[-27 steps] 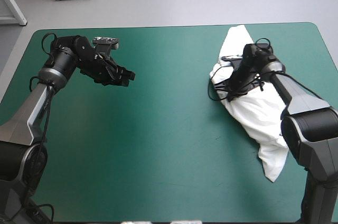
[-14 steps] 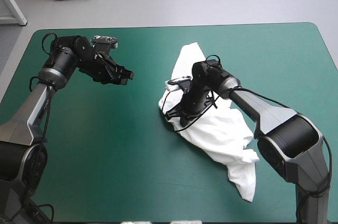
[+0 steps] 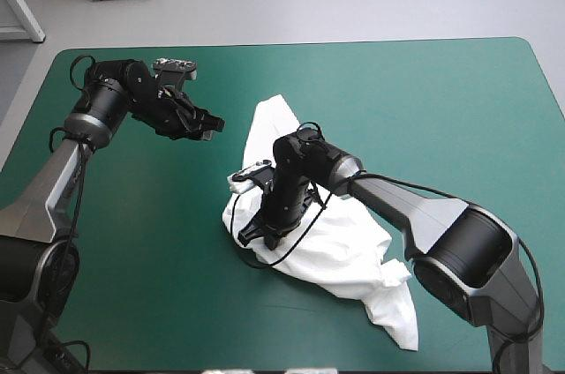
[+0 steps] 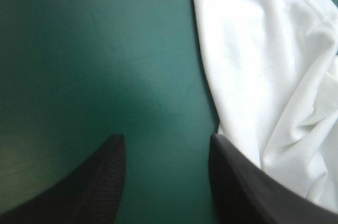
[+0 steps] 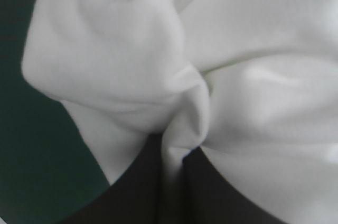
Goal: Fold the cloth
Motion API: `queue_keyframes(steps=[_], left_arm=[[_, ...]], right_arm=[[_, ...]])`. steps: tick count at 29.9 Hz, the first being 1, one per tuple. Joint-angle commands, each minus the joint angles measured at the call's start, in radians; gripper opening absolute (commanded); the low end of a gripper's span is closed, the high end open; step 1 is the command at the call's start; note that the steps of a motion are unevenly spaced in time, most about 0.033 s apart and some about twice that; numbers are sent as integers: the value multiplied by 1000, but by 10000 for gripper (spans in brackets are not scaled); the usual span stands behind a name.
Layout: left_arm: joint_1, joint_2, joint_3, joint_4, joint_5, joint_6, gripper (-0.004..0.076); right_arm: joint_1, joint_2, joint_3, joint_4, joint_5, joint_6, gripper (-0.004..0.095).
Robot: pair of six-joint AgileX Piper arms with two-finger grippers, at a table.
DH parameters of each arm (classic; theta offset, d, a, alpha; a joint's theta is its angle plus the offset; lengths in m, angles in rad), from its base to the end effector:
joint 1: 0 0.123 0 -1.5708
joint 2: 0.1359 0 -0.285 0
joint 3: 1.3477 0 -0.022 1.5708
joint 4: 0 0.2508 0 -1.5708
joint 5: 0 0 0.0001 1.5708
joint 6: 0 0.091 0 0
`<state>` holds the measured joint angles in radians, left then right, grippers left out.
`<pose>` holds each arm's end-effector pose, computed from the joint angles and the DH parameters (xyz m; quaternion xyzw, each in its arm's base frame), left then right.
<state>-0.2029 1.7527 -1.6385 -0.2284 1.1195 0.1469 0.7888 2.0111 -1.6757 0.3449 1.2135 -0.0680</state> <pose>0.3663 -0.0943 0.3281 0.1424 0.9611 -0.1165 0.2060 0.2719 0.3147 0.2361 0.3621 -0.9161 -0.1722 0.0075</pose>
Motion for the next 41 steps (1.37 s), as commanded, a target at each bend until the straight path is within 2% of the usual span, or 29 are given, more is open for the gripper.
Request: queue_keyframes(steps=[1,3,4,6,8,14,21,25,32,37,41], left_arm=[[0,-55,-25,-19,-29,0,359],[0,-55,-25,-19,-29,0,359],[0,-55,-25,-19,-29,0,359],[0,-55,-25,-19,-29,0,359],[0,-55,-25,-19,-29,0,359],[0,-55,-25,-18,10,2,360],[-22,-53,-106,-24,24,34,414],[-66,-10,-179,-2,41,33,421],[-135,153,-334,120,95,-6,421],[-157,293,-486,153,150,-27,421],[-169,388,-632,149,152,-32,421]], right_arm=[[-10,-66,-20,22,35,-8,170],[-14,-68,-22,29,35,-4,293],[-18,-70,-22,29,35,-4,395],[-20,-80,-22,26,35,-4,530],[-28,-102,-23,4,35,-4,614],[-98,-243,-36,-171,35,68,608],[-255,-416,7,-176,37,109,605],[-310,-508,102,-191,37,120,560],[-325,-632,252,-190,37,164,536],[-325,-645,269,-190,37,173,536],[-325,-643,269,-194,37,164,536]])
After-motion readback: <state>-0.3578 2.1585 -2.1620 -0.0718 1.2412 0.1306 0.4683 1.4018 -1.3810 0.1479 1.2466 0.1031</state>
